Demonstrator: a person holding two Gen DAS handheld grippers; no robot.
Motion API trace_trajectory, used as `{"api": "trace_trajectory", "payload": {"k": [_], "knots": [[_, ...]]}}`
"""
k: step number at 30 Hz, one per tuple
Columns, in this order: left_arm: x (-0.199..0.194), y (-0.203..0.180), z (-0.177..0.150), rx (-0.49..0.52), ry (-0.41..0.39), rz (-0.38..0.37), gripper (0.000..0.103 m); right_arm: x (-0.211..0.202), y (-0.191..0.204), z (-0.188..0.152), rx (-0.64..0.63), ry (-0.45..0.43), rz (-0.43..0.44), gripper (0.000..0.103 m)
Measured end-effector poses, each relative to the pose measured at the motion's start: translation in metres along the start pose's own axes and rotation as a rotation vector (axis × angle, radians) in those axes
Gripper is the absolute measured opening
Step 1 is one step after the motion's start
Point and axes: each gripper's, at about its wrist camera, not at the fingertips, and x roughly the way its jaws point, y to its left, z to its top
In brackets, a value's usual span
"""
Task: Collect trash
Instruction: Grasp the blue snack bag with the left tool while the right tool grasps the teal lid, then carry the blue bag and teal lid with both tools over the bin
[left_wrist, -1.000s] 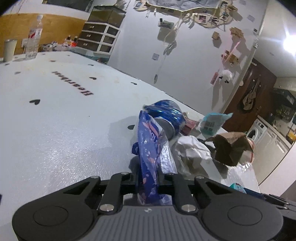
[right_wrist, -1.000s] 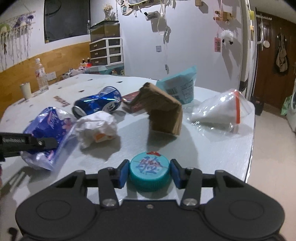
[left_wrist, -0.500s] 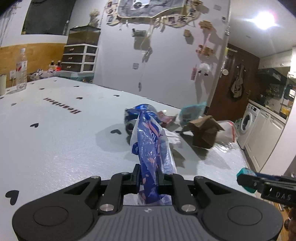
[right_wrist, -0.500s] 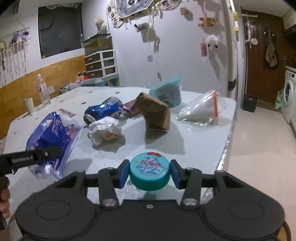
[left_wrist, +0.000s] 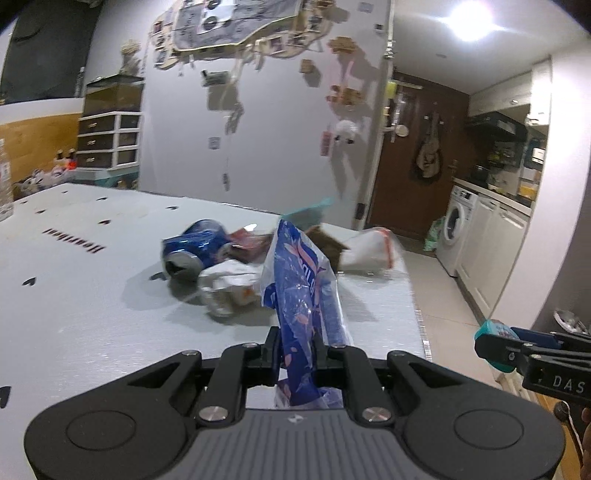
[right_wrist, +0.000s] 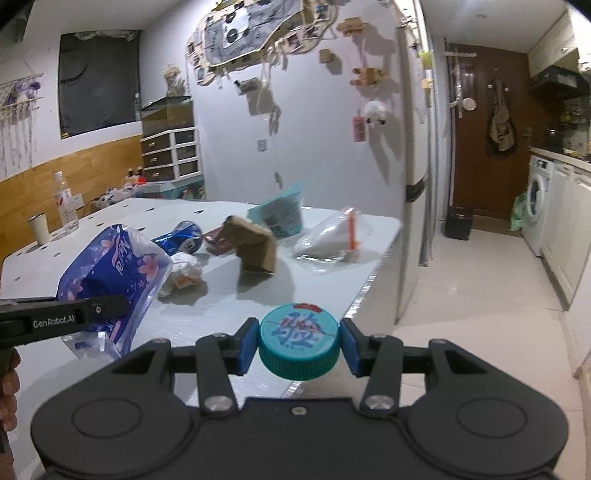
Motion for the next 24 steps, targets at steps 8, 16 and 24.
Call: {"api": "trace_trajectory", "payload": {"k": [8, 16, 24], "knots": [[-0.004, -0.045, -0.003, 0.064, -0.002, -0.082, 0.015, -0.035, -0.027, -0.008, 0.03, -0.026, -0.064, 0.048], [0.0, -0.094, -0.011, 0.119, 0.011, -0.162, 0.015, -0.064, -0.062, -0.018, 0.067, -0.042, -0.146, 0.048], [0.007, -0.153, -0.024, 0.177, 0.032, -0.254, 0.015, -0.087, -0.104, -0.033, 0.108, -0.04, -0.229, 0.048]]}}
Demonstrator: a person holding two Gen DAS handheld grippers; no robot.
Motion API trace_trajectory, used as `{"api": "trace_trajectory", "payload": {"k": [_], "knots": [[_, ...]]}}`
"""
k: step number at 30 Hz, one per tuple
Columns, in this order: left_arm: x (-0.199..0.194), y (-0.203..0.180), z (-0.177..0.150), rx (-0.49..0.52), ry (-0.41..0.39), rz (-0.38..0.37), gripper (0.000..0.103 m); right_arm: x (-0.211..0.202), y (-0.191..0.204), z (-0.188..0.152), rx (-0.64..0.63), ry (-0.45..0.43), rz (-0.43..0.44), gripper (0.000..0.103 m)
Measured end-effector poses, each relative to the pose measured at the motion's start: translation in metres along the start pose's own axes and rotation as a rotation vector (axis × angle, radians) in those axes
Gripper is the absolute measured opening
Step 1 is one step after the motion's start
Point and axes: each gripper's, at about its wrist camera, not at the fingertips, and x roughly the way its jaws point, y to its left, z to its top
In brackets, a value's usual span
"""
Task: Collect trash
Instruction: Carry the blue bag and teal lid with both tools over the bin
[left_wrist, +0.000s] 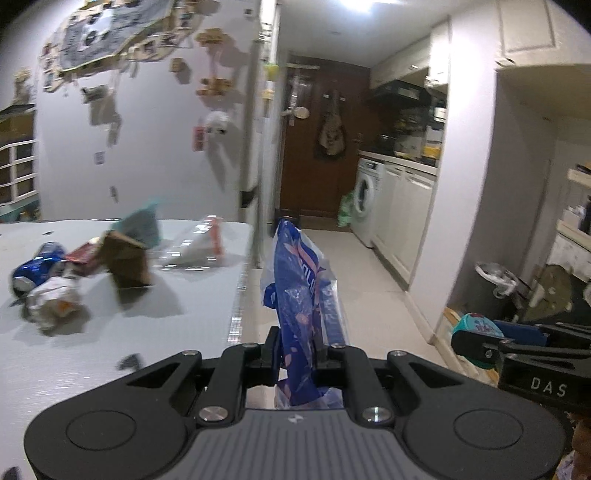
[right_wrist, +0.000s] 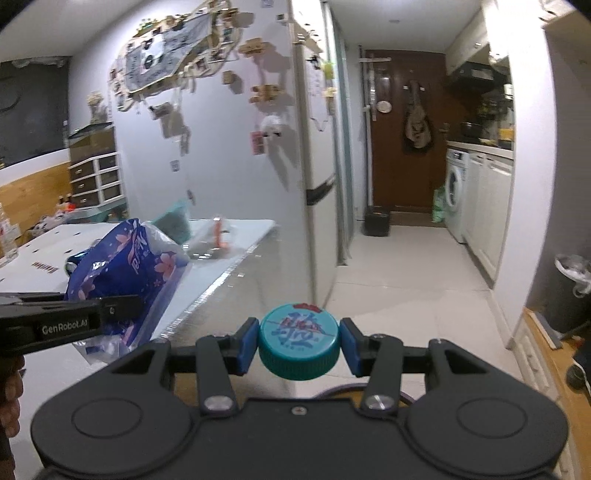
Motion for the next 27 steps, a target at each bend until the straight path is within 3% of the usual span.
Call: {"api": "trace_trajectory", "payload": {"k": [8, 17, 27], "knots": [[0.031, -0.054, 0.001, 0.054, 0.036, -0.104, 0.015, -0.008, -0.046, -0.014, 0.049, 0.022, -0.087, 0.048], [0.072, -0.094, -0.009, 0.089, 0.128, -0.202, 0.015, -0.009, -0.092, -0.041, 0.13, 0.066, -0.182, 0.048], [0.132, -0.093, -0.022, 0.118, 0.287, -0.221, 0.015, 0.022, -0.109, -0.068, 0.183, 0.143, -0.207, 0.048]]}}
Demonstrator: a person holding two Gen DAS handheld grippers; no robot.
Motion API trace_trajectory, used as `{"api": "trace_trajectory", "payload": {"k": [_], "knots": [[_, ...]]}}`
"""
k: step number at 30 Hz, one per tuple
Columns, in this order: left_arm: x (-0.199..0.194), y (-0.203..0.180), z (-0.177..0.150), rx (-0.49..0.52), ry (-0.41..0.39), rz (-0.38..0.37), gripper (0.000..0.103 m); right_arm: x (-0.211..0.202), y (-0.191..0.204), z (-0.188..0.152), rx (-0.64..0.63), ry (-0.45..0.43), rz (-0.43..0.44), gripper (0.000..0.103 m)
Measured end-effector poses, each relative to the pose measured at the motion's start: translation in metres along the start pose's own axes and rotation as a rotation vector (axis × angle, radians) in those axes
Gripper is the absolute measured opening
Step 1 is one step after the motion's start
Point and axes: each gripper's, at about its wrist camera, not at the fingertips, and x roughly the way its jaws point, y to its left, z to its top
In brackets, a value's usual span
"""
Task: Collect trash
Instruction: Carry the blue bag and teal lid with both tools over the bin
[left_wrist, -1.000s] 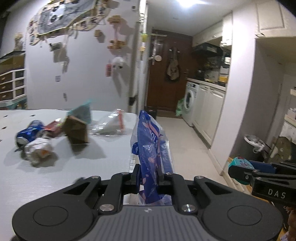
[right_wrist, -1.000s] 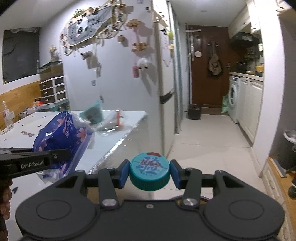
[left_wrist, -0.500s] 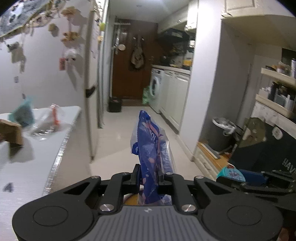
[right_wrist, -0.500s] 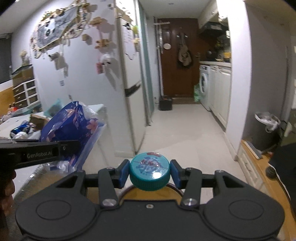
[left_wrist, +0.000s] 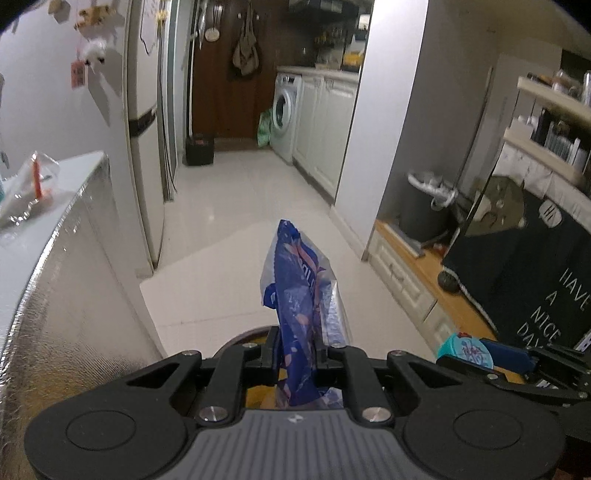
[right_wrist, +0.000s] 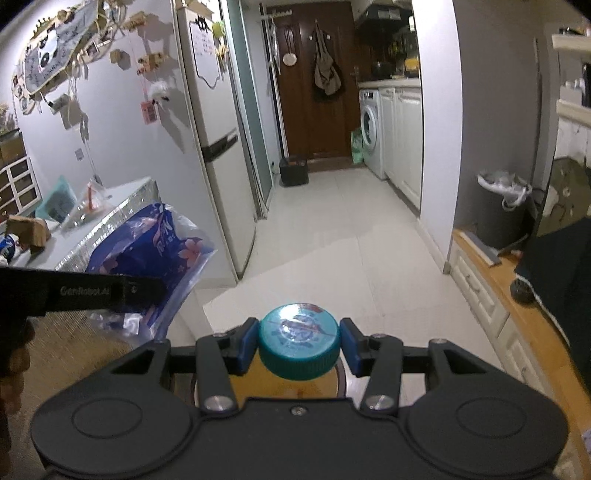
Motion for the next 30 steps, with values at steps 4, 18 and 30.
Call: {"api": "trace_trajectory", "payload": {"k": [4, 18, 30], "knots": [[0.017, 0.009, 0.001, -0.001, 0.035, -0.002, 0.015, 0.018, 0.0, -0.005, 0.01, 0.034, 0.003, 0.048], [0.088, 0.062, -0.015, -0.175, 0.205, -0.035, 0.015, 0.076, 0.0, -0.024, 0.051, 0.167, 0.008, 0.048], [0.148, 0.064, -0.025, -0.088, 0.374, -0.01, 0.016, 0.148, 0.014, -0.05, 0.068, 0.329, 0.026, 0.048]]}}
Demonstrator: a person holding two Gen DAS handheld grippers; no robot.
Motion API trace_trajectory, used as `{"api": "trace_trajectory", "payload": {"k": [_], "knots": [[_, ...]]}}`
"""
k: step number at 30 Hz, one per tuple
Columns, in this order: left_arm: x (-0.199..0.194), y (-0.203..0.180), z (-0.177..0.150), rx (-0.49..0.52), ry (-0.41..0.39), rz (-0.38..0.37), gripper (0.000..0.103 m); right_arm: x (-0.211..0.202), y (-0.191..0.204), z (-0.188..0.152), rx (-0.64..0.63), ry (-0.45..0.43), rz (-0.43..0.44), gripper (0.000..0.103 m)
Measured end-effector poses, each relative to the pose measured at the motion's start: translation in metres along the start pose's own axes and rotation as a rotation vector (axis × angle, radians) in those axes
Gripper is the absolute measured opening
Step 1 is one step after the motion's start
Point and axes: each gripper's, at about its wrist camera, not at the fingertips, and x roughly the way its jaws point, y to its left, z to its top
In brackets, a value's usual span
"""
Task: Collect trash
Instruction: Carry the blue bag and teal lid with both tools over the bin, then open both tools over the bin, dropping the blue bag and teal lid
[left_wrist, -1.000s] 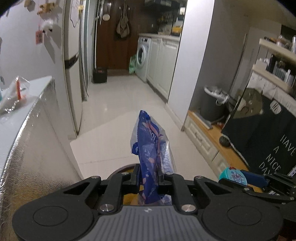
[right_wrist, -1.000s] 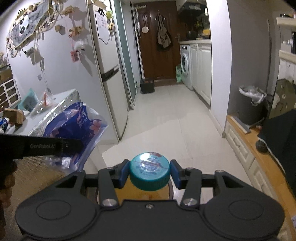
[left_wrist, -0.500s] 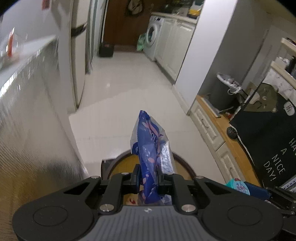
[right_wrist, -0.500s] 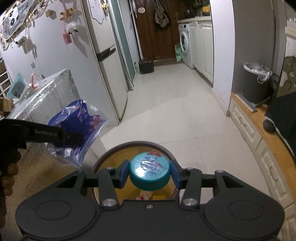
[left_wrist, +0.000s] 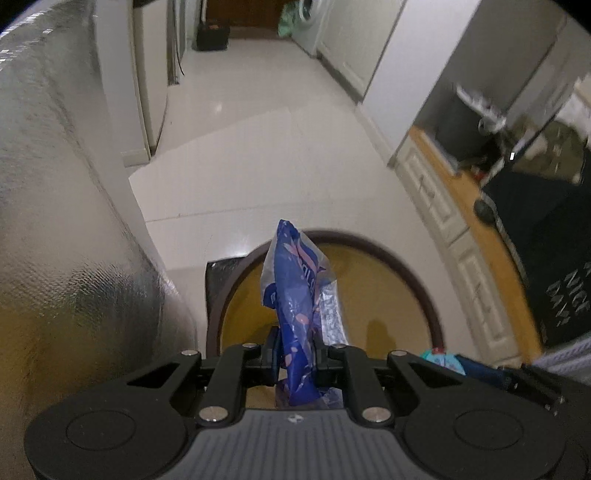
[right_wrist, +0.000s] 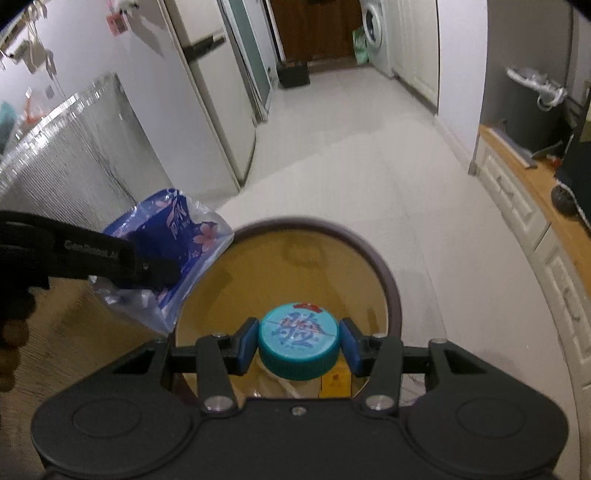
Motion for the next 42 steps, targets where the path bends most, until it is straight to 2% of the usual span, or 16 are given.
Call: {"api": "trace_trajectory", "payload": {"k": [5, 11, 28, 30, 32, 38, 42], "knots": [[0.018, -0.003, 0.002, 0.07, 0.05, 0.033, 0.017, 0.025, 0.004, -0.002, -0.014, 0.067, -0.012, 0.048], [0.036, -0.001, 0.006, 0.098, 0.089, 0.047, 0.017, 0.047, 0.006, -0.001, -0.037, 0.135, -0.017, 0.048], [0.064, -0.003, 0.011, 0.194, 0.155, 0.059, 0.02, 0.063, 0.017, 0.009, -0.15, 0.209, 0.01, 0.048], [0.066, -0.003, 0.01, 0.192, 0.16, 0.058, 0.033, 0.062, 0.017, 0.01, -0.156, 0.21, 0.015, 0.048], [0.068, -0.004, 0.009, 0.195, 0.169, 0.062, 0.05, 0.062, 0.015, 0.01, -0.156, 0.21, 0.014, 0.048], [0.072, -0.01, 0.005, 0.235, 0.201, 0.081, 0.067, 0.066, 0.011, 0.008, -0.153, 0.225, 0.012, 0.048], [0.075, -0.011, 0.005, 0.243, 0.211, 0.099, 0.074, 0.068, 0.01, 0.008, -0.159, 0.237, 0.014, 0.048]]}}
